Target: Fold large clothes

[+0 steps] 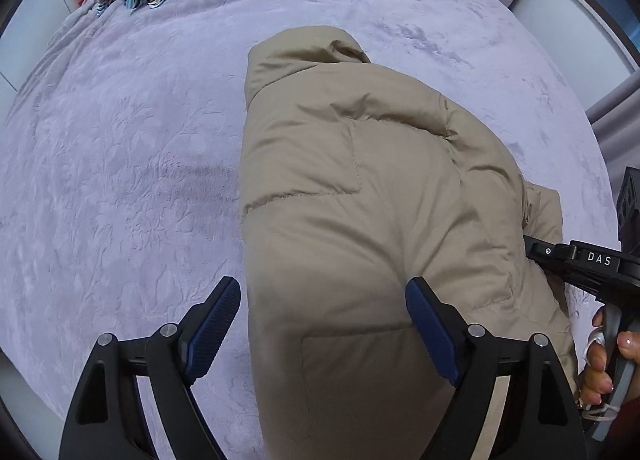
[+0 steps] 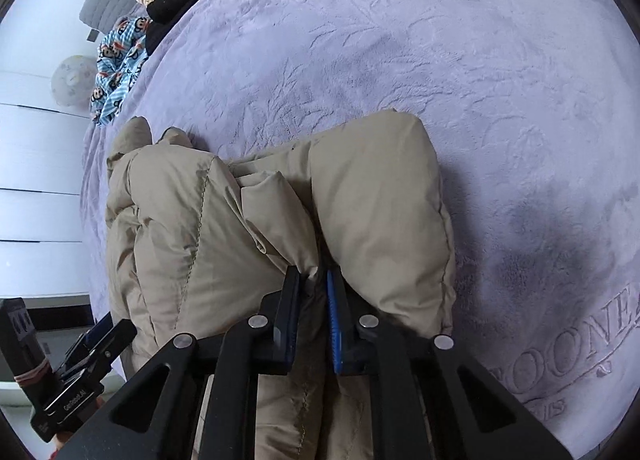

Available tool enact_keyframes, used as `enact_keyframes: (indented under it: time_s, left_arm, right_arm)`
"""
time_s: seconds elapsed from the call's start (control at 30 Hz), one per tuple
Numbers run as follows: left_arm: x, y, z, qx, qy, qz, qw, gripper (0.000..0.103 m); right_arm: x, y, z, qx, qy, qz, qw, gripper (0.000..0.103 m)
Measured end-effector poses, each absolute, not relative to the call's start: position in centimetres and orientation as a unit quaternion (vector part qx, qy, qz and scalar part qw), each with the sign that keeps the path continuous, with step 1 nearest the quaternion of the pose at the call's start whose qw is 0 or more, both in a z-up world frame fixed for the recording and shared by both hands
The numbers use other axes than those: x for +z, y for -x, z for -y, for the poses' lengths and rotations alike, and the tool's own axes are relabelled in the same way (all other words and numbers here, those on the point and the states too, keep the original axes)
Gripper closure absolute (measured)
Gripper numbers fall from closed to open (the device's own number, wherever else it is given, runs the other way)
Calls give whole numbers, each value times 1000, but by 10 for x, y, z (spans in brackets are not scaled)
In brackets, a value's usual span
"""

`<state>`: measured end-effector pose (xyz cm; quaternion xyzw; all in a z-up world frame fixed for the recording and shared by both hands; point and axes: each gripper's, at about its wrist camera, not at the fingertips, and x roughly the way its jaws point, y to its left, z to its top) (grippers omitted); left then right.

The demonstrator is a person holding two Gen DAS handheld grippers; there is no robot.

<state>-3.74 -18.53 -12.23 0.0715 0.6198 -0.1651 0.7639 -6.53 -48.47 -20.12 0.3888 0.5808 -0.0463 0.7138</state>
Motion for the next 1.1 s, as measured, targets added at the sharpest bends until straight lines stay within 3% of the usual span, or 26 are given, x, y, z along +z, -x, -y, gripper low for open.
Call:
enact_keyframes:
  time_s: [0.47,0.5,0.53,0.8,0.9,0.97,1.1]
  left_arm:
    - [-103,53,187,-156,-92,-624,760,17]
    - [-102,54,187,-157,-96,-623,761,5]
    - [-102,54,187,-158,-99,-623,760,0]
    - [-100,56,184,-164,-100,-621,760,0]
    - [-99,55,178,-156,-79,-622,763,0]
    - [-98,54,175,-151,-79,-620,766,0]
    - [-100,54,172,-165,-81,-622,761,0]
  right_arm:
    - [-191,76,488,-27,-409,-577,707,84]
    - [-189,77,487,-27,-406,-577,708,83]
    - [-188,78,486,-27,-405,-578,708,82]
    - [-179,90,484,-33,-409,-577,706,79]
    - [-167,94,482,-30,-394,-578,714,69]
    - [-158,96,483,-30,-382,-574,724,54]
    - [-141,102,489,-41,-366,-561,742,41]
